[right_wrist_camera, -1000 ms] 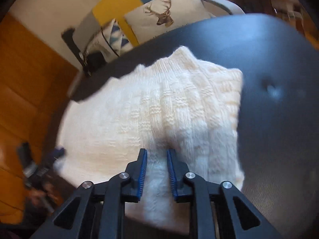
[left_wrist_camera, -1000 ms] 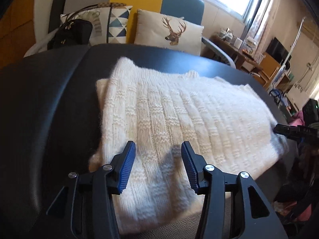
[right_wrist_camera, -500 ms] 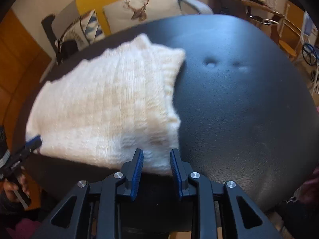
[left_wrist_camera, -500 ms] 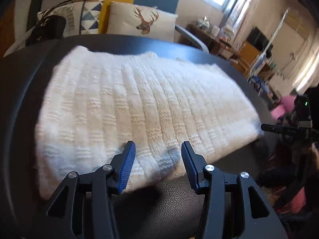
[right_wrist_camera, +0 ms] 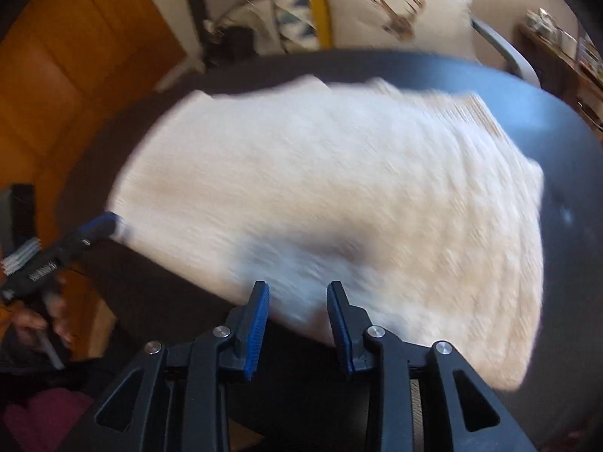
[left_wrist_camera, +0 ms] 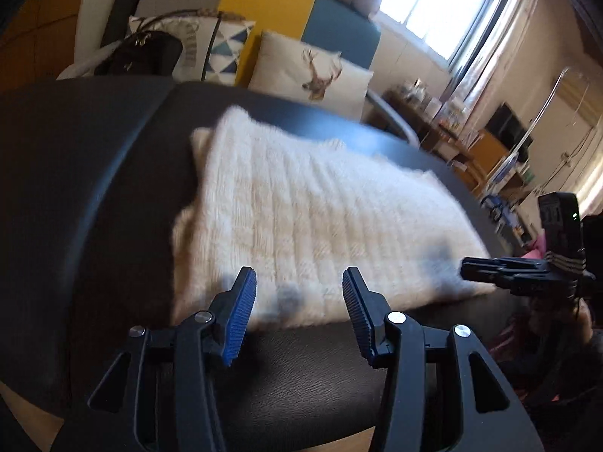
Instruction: Fold clothes
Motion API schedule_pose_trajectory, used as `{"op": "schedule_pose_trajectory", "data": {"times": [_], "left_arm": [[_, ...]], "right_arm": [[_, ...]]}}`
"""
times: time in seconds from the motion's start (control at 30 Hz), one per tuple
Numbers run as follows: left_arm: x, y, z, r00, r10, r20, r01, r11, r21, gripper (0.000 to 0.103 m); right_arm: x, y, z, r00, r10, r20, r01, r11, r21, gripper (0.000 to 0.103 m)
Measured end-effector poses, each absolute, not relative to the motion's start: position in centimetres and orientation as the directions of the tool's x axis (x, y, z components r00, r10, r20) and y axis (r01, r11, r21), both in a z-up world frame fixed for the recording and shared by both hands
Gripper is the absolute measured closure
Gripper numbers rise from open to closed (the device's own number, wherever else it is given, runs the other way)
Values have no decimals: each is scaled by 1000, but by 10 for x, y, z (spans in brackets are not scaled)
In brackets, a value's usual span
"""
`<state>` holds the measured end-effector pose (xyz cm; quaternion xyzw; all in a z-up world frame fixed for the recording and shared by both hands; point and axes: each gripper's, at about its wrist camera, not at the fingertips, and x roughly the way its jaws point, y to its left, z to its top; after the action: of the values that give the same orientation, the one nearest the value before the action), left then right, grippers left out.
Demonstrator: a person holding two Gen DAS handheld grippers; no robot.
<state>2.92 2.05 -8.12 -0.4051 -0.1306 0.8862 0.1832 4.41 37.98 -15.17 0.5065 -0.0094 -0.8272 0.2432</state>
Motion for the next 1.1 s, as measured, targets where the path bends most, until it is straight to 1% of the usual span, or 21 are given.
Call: {"op": "schedule_pose_trajectory", "data": {"times": [0.03, 0.13, 0.17, 0.23, 0.27, 0.33, 0.4, 0.47, 0.53, 0.57, 0.67, 0.73, 0.77, 0.87, 0.93, 1.0, 1.03, 1.1], "left_arm": [[27, 21, -75, -614, 445, -652, -226, -890, -395, 52], [12, 28, -82, -590, 357, -724, -181, -932, -312, 52], [11, 23, -94, -549, 354, -757, -169, -934, -314, 52], [18, 12, -107, -542, 358, -760, -157, -932, -327, 54], [22, 6, -113, -539, 361, -761, -151, -930, -334, 54], [34, -6, -102, -563, 389, -729, -138, -914, -382, 53], [47, -17, -92, -594, 406, -695, -141, -903, -406, 53], [59, -25, -83, -619, 416, -666, -157, -896, -415, 53], [58, -21, -80, -613, 448, -651, -185, -882, -433, 49], [57, -19, -78, -610, 463, -644, -199, -875, -441, 49], [38, 1, -88, -589, 452, -670, -216, -887, -408, 49], [16, 10, -106, -553, 380, -742, -148, -921, -361, 49], [8, 11, -120, -500, 366, -785, -125, -927, -352, 50], [10, 8, -101, -542, 402, -738, -143, -910, -390, 49], [6, 8, -82, -566, 446, -694, -175, -887, -428, 49], [-9, 17, -67, -594, 450, -667, -220, -888, -403, 49], [-19, 23, -65, -594, 456, -663, -231, -886, -402, 49], [-43, 35, -73, -582, 400, -708, -207, -915, -346, 48]], "right_arm": [[44, 369, -147, -381, -417, -825, 419, -874, 248, 70], [36, 336, -150, -368, -460, -808, 470, -842, 265, 70], [34, 327, -157, -352, -456, -818, 476, -839, 263, 70], [30, 311, -187, -298, -378, -877, 479, -854, 206, 70], [32, 306, -196, -296, -352, -888, 488, -855, 177, 70], [38, 306, -196, -337, -360, -870, 512, -845, 151, 69], [36, 311, -189, -332, -395, -857, 496, -845, 198, 70], [36, 317, -173, -349, -456, -819, 493, -832, 254, 70], [36, 316, -160, -366, -489, -792, 512, -816, 267, 70], [35, 313, -158, -372, -487, -791, 514, -817, 261, 70], [26, 308, -168, -354, -477, -805, 485, -829, 278, 70], [24, 305, -184, -318, -425, -847, 460, -851, 254, 70], [24, 303, -192, -304, -404, -863, 456, -857, 241, 70], [23, 309, -185, -304, -436, -847, 472, -841, 263, 70], [14, 324, -165, -357, -454, -817, 458, -847, 270, 70], [-2, 345, -147, -429, -418, -801, 404, -882, 244, 70], [-12, 355, -144, -451, -398, -799, 370, -898, 238, 69], [-33, 372, -147, -478, -347, -807, 299, -928, 223, 69]]}}
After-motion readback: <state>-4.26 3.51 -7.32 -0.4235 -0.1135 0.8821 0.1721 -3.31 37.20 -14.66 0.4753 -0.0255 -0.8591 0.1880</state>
